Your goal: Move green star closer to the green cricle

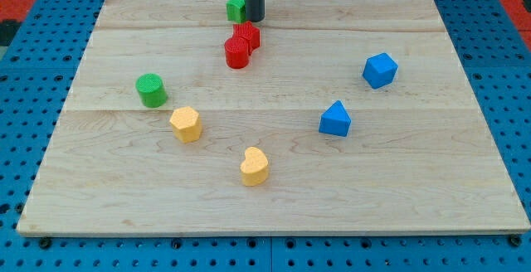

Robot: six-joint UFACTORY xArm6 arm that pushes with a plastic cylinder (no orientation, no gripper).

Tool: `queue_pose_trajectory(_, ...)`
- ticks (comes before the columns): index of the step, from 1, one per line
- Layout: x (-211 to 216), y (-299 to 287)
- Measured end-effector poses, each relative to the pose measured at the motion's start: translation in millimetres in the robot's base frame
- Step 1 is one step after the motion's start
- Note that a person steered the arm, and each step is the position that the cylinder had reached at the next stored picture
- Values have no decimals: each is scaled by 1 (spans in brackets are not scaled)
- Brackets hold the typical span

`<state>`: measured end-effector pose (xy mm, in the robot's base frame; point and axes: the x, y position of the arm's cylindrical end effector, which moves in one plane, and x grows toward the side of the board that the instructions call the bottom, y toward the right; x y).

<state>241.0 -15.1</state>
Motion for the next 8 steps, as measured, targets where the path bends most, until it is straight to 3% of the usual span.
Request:
queue_pose_trajectory(1,-19,3)
queue_pose_trajectory(3,3,-89)
queue_pose_trajectory(5,-19,-42)
queue_pose_trajectory(6,-36,-76)
queue_pose_trajectory(7,-39,-147)
queue_pose_trajectory(8,-19,-164)
